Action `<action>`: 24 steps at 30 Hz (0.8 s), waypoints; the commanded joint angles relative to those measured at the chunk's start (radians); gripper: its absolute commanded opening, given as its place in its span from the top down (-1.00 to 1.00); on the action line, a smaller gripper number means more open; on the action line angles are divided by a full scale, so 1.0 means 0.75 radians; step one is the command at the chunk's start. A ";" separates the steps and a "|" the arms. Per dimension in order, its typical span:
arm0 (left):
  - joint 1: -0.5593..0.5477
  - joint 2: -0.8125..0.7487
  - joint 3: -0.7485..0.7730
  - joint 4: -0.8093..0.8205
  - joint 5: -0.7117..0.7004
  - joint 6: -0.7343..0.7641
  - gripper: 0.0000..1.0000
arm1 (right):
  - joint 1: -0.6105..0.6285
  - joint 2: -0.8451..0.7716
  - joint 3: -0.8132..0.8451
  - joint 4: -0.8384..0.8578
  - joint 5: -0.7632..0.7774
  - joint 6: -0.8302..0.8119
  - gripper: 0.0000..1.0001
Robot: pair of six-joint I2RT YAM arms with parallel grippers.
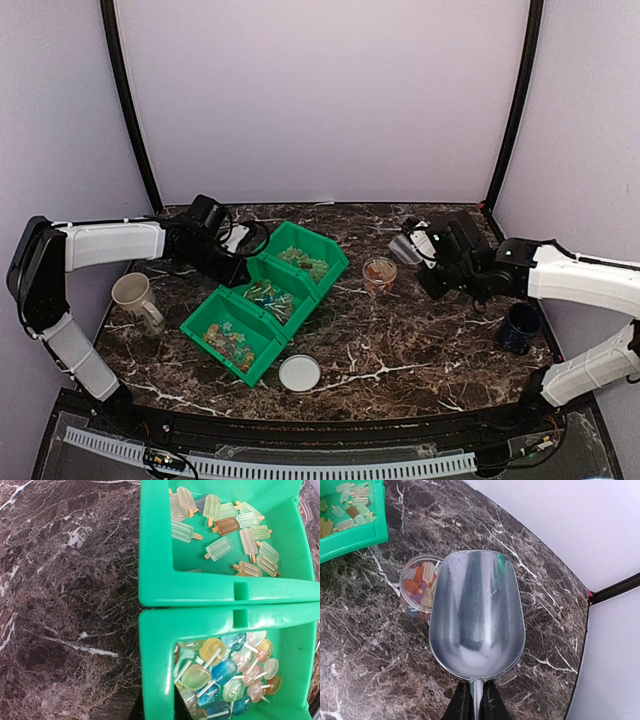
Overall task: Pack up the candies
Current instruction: Place the fake candies in the packing bottle.
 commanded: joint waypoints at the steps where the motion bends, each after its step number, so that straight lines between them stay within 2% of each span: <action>1: 0.017 0.000 0.111 0.018 0.020 -0.003 1.00 | 0.011 -0.082 -0.209 0.493 -0.070 -0.021 1.00; 5: 0.027 0.041 0.166 -0.019 -0.001 0.008 1.00 | 0.012 -0.111 -0.311 0.665 -0.045 0.017 1.00; 12: 0.038 0.183 0.368 -0.134 -0.019 0.074 1.00 | 0.013 -0.110 -0.353 0.772 0.009 0.024 1.00; 20: 0.062 0.512 0.862 -0.314 0.107 0.335 1.00 | 0.016 -0.166 -0.400 0.819 0.041 0.023 1.00; 24: 0.078 0.736 1.178 -0.434 0.148 0.450 1.00 | 0.018 -0.211 -0.432 0.820 0.059 0.050 1.00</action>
